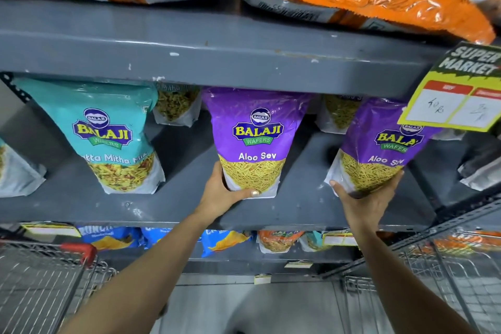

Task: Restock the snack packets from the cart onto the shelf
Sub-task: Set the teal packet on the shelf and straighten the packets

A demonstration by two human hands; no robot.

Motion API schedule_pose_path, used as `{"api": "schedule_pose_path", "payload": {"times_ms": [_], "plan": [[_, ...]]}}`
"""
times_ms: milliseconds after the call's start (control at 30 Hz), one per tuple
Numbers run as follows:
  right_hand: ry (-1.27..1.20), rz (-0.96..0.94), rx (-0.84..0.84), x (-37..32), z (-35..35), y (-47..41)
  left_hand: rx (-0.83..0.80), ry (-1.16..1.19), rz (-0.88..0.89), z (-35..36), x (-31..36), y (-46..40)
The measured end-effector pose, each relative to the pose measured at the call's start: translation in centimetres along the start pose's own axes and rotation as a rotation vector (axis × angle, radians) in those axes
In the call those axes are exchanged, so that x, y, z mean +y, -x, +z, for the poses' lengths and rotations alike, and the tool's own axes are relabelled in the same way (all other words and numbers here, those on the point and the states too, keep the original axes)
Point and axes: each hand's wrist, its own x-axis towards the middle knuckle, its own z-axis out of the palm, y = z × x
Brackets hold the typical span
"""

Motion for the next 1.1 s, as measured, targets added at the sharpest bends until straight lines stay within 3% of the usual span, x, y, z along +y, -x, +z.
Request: {"api": "schedule_pose_path", "payload": {"times_ms": [967,1100], "plan": [[-0.027,-0.058,0.021,0.0,0.1,0.6,0.047,0.038,0.014,0.1,-0.6,0.3],[-0.026,-0.123,0.026,0.3,-0.4,1.3,0.127,-0.028,0.143,0.3,0.2,1.5]]}}
